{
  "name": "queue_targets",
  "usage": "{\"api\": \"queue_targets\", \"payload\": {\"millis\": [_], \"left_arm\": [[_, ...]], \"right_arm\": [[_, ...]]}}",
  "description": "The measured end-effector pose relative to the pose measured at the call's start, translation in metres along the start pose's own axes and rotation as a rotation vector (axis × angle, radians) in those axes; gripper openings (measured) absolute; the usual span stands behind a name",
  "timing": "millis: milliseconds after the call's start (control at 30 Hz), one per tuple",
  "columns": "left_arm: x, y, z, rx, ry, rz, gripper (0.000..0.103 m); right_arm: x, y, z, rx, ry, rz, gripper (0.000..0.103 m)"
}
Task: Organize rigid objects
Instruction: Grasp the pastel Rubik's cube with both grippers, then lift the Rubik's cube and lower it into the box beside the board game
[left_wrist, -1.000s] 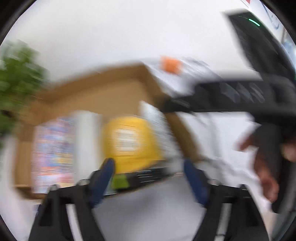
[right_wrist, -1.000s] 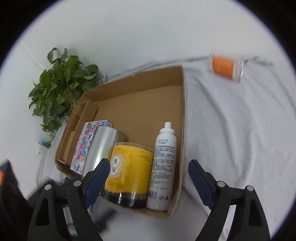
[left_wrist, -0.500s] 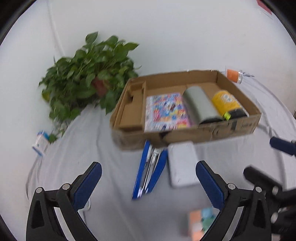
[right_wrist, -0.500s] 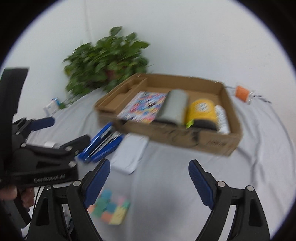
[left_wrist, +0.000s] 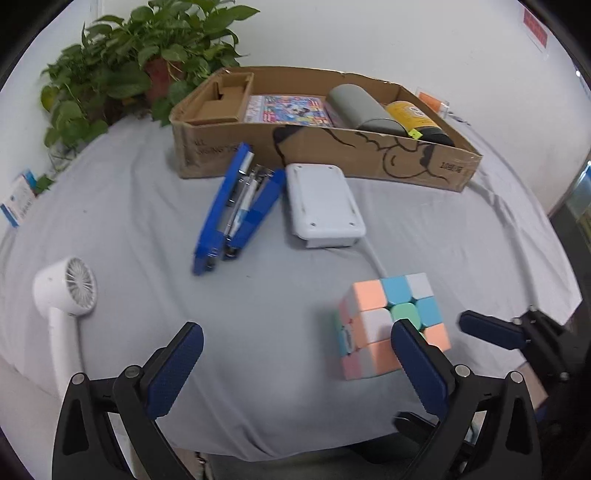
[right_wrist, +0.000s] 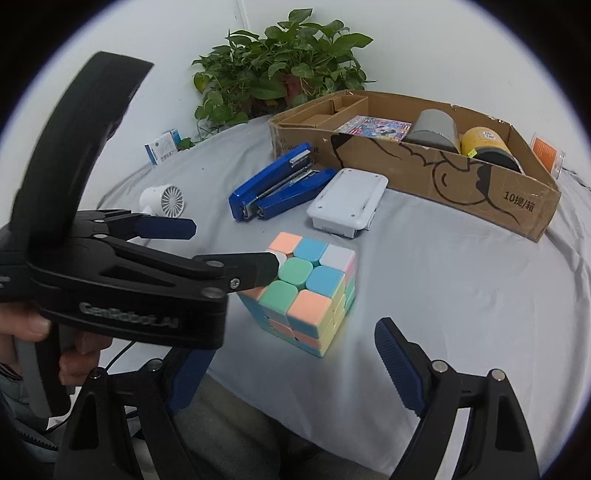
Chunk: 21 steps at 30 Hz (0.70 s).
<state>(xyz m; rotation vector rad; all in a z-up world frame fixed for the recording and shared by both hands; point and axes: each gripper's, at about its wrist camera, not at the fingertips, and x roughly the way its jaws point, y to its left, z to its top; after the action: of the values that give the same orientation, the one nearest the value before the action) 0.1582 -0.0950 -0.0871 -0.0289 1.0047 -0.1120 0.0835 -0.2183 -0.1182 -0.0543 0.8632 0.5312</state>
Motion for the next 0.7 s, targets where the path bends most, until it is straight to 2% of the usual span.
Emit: {"api": "queue_targets", "payload": {"millis": [67, 233, 400, 433, 500, 700], "left_arm": [[-0.003, 0.001, -0.004, -0.015, 0.018, -0.047, 0.101], [-0.004, -0.007, -0.015, -0.037, 0.077, -0.207, 0.089], [0.001, -0.023, -0.018, -0.028, 0.113, -0.346, 0.064], [0.002, -0.028, -0.018, -0.017, 0.120, -0.358, 0.064], [0.004, -0.035, -0.021, 0.016, 0.109, -0.331, 0.064], [0.008, -0.039, -0.019, 0.026, 0.097, -0.347, 0.064]], "right_arm": [[0.004, 0.000, 0.000, -0.018, 0.001, -0.007, 0.078], [0.021, 0.002, 0.003, -0.047, 0.010, -0.002, 0.064], [0.024, 0.002, 0.001, -0.049, -0.007, 0.001, 0.063], [0.024, 0.001, 0.001, -0.040, -0.008, 0.007, 0.063], [0.024, 0.002, 0.001, -0.042, -0.004, -0.009, 0.061], [0.028, 0.005, 0.006, -0.042, 0.008, -0.038, 0.061]]}}
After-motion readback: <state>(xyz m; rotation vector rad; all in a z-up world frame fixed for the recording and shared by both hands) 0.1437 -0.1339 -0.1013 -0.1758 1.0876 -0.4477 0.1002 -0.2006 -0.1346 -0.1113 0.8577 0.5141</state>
